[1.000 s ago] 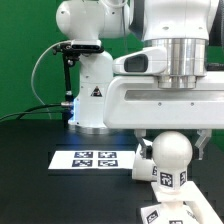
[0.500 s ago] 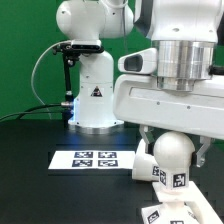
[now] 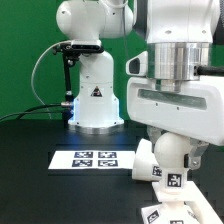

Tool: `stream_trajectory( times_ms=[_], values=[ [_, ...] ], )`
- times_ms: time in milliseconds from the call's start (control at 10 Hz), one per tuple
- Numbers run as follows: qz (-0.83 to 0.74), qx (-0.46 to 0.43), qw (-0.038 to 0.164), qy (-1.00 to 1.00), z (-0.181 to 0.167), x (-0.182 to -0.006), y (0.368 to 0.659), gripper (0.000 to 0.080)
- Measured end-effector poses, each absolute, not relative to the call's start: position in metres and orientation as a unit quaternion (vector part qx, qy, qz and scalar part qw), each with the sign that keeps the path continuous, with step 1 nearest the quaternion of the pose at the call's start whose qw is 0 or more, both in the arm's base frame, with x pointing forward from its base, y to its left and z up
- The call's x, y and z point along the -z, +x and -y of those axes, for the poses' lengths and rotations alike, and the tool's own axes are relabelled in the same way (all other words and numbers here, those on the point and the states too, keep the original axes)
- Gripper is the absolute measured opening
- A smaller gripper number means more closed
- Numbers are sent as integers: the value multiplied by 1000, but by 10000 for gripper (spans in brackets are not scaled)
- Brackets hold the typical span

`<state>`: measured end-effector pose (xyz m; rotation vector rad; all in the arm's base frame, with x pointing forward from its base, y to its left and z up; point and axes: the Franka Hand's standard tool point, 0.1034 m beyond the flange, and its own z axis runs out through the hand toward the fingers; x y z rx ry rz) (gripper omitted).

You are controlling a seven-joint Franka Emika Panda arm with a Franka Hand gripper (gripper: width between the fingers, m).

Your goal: Assemble lamp

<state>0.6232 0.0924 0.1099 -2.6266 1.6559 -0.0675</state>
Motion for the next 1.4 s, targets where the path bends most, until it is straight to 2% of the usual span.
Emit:
stream_trajectory(
  times_ms=[200, 500, 600, 700, 800, 900, 1100, 1200, 1400],
  values=[
    [-655, 6, 26, -755, -88, -108, 616, 576],
    [-674, 3, 27, -738, -88, -109, 615, 576],
    [-674, 3, 26, -738, -88, -108, 615, 649],
    [-674, 2, 26, -738, -88, -107, 615, 684],
    [-648, 3, 26, -761, -89, -110, 615, 684],
    [-624, 3, 29, -781, -91, -116, 615, 697],
    [-613, -5, 33, -790, -108, -143, 612, 698],
    [-618, -5, 38, -786, -112, -150, 611, 698],
    [-614, -5, 32, -789, -108, -141, 610, 698]
  ],
)
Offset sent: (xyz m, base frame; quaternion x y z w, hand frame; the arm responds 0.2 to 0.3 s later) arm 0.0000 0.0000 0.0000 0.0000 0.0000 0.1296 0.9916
